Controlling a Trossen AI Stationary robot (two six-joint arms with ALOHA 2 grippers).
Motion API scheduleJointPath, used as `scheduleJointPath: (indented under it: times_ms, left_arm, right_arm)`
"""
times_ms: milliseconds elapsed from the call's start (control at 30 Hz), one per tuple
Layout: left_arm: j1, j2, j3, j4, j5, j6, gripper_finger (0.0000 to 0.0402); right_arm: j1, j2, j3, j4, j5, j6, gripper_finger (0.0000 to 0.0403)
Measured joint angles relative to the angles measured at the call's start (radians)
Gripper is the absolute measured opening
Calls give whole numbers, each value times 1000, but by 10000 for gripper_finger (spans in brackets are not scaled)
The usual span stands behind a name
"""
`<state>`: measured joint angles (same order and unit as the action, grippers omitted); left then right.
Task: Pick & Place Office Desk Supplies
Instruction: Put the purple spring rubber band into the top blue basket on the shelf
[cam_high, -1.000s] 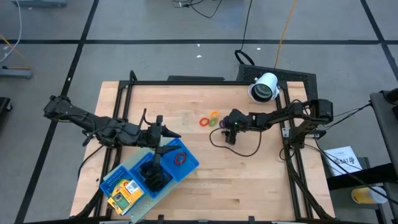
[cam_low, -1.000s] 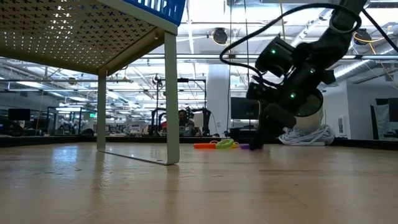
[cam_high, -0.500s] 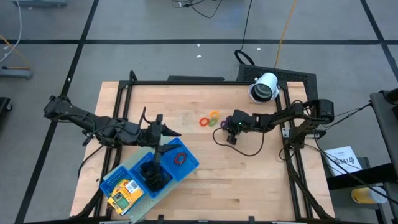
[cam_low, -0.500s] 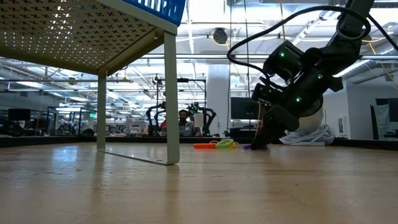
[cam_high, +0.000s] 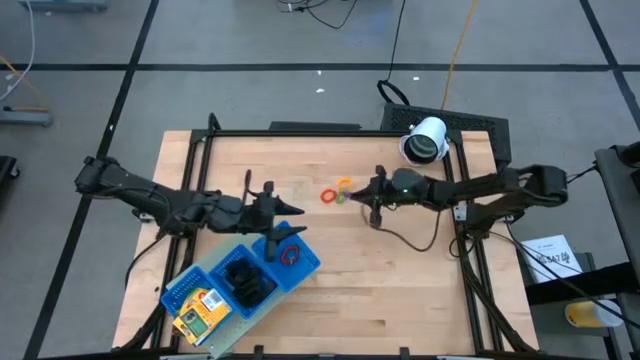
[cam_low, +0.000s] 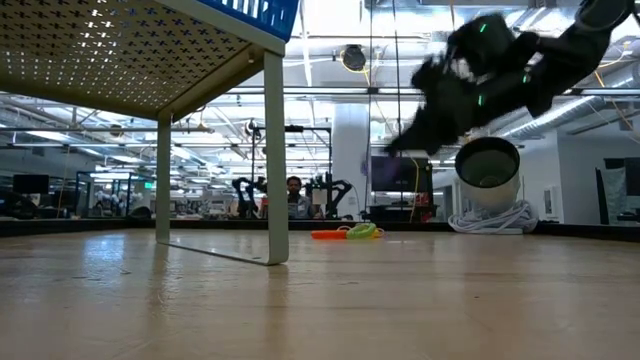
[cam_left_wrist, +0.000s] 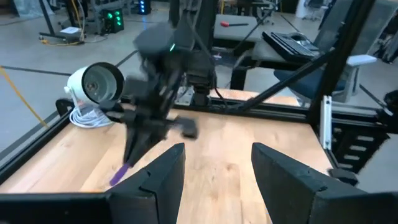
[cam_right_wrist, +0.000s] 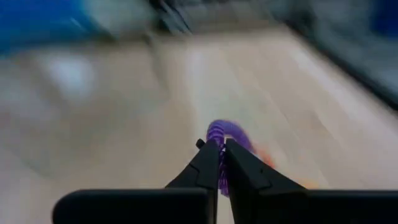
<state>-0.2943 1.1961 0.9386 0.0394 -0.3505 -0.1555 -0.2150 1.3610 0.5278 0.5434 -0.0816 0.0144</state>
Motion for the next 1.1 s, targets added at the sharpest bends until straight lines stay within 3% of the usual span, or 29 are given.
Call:
scheduleJointPath:
  times_ms: [167, 300, 567, 900, 1100]
  left_arm:
    - [29, 58, 0, 67, 2, 3, 196]
    - [48, 98, 0, 106, 2, 13, 196]
    - [68, 144, 0, 215, 5, 122, 196]
    - [71, 211, 0, 322, 19, 278, 195]
    - [71, 225, 0, 327, 17, 278, 195]
  right_arm:
    - [43, -93, 2, 199, -227, 63, 5]
    - [91, -114, 2, 402, -318, 146, 6]
    - [152, -109, 18, 490, -311, 157, 5]
    - [165, 38, 143, 488, -312, 157, 5]
    - [165, 85, 184, 493, -315, 150, 5]
